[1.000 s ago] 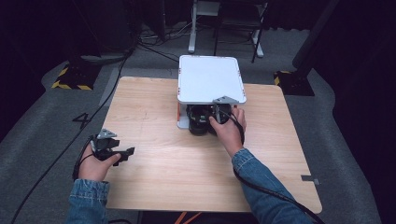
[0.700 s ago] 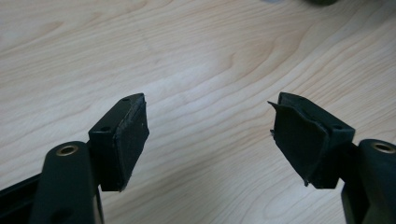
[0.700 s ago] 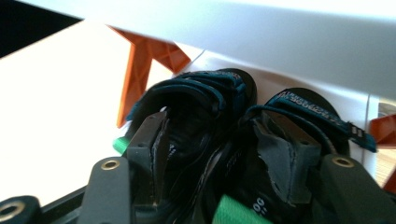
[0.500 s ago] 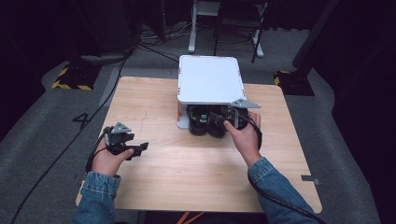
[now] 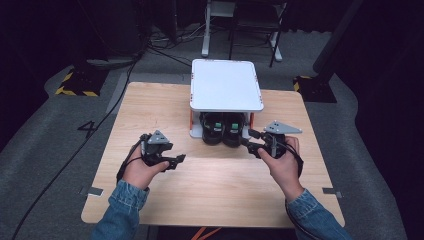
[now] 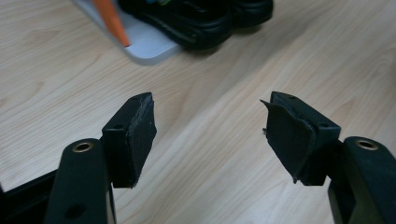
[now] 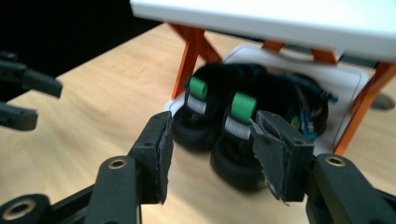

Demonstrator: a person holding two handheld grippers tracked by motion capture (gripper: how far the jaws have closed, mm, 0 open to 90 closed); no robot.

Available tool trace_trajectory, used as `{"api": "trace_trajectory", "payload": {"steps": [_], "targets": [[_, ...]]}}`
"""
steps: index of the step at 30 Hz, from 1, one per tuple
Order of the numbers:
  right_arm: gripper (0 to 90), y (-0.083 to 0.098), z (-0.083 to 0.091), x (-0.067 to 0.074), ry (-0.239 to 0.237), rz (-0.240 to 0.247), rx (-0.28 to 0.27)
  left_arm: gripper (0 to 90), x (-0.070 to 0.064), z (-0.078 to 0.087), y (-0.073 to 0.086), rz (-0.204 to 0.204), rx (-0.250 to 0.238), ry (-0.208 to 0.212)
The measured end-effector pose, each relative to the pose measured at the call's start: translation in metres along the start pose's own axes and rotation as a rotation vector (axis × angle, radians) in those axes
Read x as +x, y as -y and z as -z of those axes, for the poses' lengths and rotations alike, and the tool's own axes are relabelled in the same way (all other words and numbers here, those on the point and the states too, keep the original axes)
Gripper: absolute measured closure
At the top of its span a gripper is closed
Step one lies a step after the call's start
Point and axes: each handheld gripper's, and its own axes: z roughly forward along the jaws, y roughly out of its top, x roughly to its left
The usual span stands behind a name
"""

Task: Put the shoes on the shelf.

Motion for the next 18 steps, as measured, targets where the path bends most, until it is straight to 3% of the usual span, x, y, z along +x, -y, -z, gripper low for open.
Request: {"api": "trace_trajectory", "payload": {"steps": [6, 13, 18], "targets": [[48.8, 0.020, 0.005, -0.002, -0.015, -0.005, 0.054, 36.9, -0.017, -0.016, -0.004, -0.019, -0.007, 0.022], [49.6, 0.040, -0.005, -0.008, 0.001, -0.025, 0.106, 44.0, -0.027, -0.049, -0.004, -0.017, -0.009, -0.014], [47.7, 0.048, -0.020, -0.012, 0.025, -0.021, 0.114, 45.8, -0.027, -0.070, -0.007, -0.021, -0.013, -0.037]]}}
